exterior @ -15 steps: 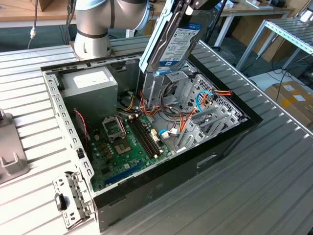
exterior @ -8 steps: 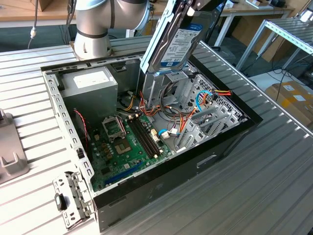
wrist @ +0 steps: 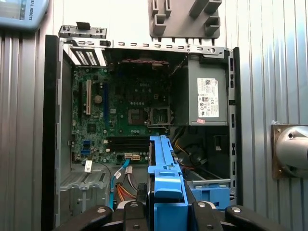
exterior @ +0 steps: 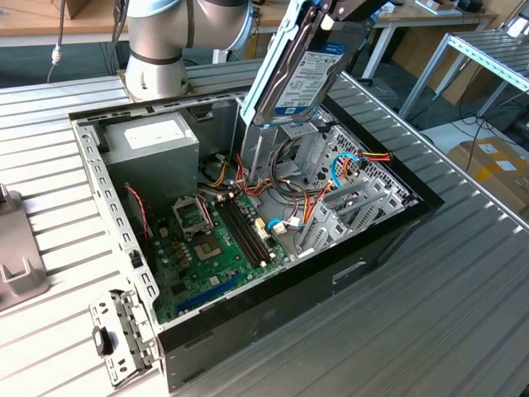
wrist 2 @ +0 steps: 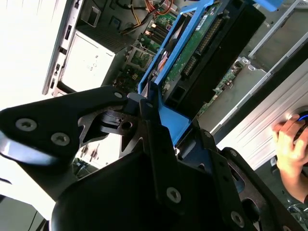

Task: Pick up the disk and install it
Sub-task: 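Pick up the disk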

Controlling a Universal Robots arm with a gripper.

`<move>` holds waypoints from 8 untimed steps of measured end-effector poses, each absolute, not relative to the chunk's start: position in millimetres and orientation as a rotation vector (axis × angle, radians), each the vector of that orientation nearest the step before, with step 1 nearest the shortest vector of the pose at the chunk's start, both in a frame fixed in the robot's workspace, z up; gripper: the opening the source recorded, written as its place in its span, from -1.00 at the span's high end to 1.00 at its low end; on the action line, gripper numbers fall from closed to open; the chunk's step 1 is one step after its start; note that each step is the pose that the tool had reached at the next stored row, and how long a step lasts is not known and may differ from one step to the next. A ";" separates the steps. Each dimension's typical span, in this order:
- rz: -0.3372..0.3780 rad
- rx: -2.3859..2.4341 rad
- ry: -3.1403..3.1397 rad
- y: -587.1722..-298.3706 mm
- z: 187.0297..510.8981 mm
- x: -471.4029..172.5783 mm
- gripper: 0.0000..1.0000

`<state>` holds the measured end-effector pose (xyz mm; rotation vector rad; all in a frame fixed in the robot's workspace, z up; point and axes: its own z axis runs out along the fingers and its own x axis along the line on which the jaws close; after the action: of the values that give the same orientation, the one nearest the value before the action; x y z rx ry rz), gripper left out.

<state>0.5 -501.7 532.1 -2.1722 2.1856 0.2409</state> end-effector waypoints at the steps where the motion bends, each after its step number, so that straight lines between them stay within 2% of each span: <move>1: 0.241 -2.172 2.186 -502.0 532.0 0.8 0.25; 8: 0.241 -2.172 2.186 -521.2 531.0 7.2 0.25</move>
<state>7.2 -521.2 531.0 -2.1722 2.1857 0.2409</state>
